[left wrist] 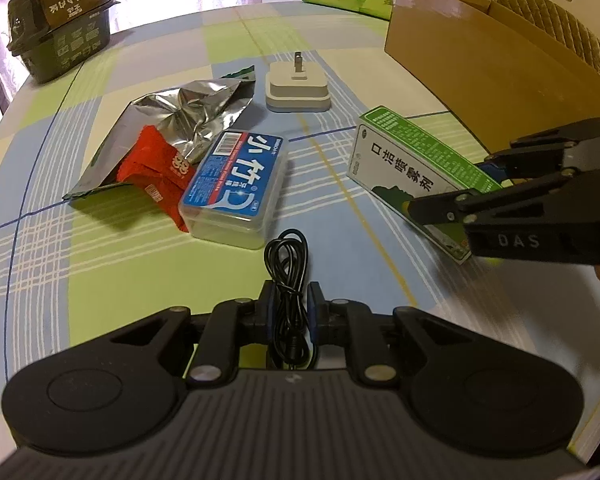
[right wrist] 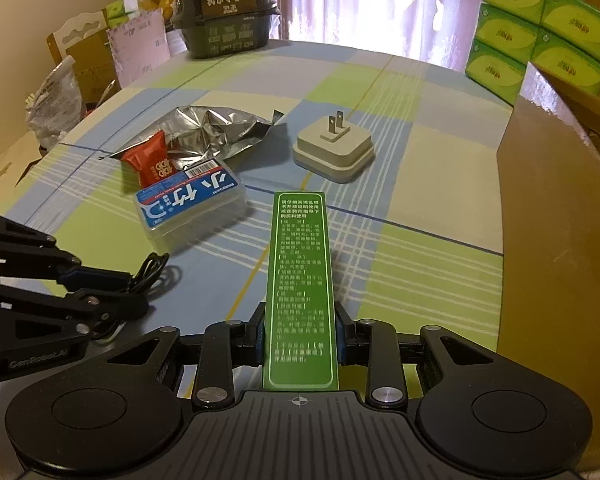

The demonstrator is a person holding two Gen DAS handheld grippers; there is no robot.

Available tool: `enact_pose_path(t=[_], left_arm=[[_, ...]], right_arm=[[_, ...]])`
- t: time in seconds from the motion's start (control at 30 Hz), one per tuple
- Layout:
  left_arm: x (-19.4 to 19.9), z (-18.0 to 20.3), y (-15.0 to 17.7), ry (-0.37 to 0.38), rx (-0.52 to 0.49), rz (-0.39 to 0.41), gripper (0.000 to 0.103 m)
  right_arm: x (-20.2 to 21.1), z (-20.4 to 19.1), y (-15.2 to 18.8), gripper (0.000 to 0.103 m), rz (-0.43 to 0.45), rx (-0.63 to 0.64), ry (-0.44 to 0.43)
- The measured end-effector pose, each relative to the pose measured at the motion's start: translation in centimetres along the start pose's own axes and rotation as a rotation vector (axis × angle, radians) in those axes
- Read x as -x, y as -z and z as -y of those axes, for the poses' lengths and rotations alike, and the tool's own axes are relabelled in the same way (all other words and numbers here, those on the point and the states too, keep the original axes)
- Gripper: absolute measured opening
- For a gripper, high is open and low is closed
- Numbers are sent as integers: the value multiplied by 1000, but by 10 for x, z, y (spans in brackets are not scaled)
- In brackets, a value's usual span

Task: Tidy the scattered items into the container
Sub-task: 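Close the left tool on the black cable while the right tool holds the green box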

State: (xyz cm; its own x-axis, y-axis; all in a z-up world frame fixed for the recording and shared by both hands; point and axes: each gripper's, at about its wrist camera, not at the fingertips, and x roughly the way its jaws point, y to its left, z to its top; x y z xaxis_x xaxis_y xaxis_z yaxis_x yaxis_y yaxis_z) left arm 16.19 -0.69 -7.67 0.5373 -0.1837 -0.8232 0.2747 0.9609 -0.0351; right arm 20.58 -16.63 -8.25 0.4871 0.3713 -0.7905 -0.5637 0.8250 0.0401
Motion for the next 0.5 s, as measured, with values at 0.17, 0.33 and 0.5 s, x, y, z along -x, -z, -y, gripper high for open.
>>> enact_pose_path(t=[0.17,0.33,0.5], left_arm=[[1,1,-1,9,0,0,12],[3,4,-3,16,-3,11,12],[7,5,-6,18,0,25,12]], right_arm=[[-2,3,-3,33,-6,-19,-7],[9,2,-2,33,35,-13,5],[18,1,-2,33,69,-20,13]])
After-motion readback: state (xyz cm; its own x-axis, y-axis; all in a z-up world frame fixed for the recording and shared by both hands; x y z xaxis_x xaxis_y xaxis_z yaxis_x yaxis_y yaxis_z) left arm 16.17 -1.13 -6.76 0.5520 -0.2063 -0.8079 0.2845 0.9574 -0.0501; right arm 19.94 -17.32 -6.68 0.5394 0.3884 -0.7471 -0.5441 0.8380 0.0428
